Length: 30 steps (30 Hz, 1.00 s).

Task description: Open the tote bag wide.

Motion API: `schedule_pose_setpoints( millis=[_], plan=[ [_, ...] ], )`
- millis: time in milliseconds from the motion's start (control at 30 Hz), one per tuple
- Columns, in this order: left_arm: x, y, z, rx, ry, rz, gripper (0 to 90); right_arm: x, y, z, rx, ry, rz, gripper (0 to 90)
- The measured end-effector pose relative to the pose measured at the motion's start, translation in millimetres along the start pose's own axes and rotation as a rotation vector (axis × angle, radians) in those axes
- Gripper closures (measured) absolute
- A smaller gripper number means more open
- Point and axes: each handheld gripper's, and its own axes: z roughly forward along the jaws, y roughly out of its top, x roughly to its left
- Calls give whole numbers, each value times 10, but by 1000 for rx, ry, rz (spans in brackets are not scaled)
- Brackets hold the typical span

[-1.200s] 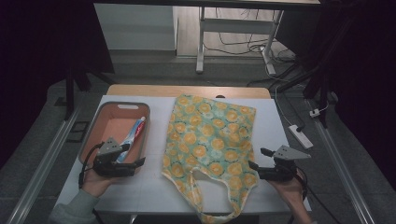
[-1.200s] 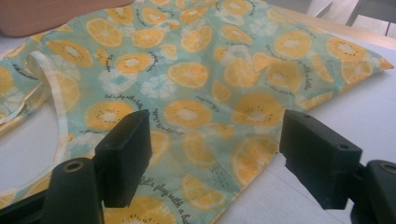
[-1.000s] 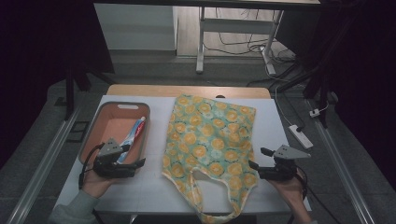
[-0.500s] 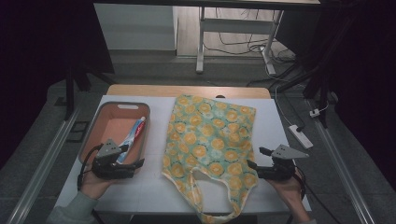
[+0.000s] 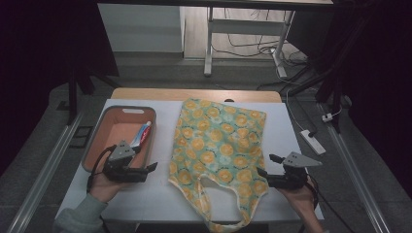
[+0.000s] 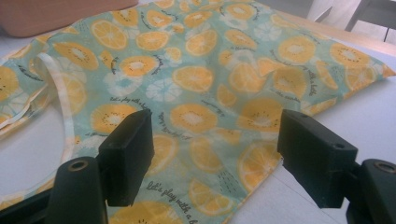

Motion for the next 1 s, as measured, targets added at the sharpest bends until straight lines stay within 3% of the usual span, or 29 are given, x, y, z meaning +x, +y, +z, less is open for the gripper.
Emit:
schedule_pose_setpoints(
  millis=[367, 667, 767, 900, 1000],
  plan=[
    [-171, 261, 228, 56, -64, 82, 191, 56, 24, 80, 9, 24, -14, 267],
    [-474, 438, 603, 132, -152, 179, 201, 64, 20, 113, 18, 32, -23, 267],
    [-561, 458, 700, 161, -192, 194, 208, 66, 14, 109, 21, 31, -26, 267],
    [-720, 395, 714, 195, -260, 260, 223, 59, 0, 88, 21, 24, -25, 268],
    [-747, 370, 709, 210, -286, 268, 248, 52, -6, 87, 21, 23, -19, 267]
  ],
)
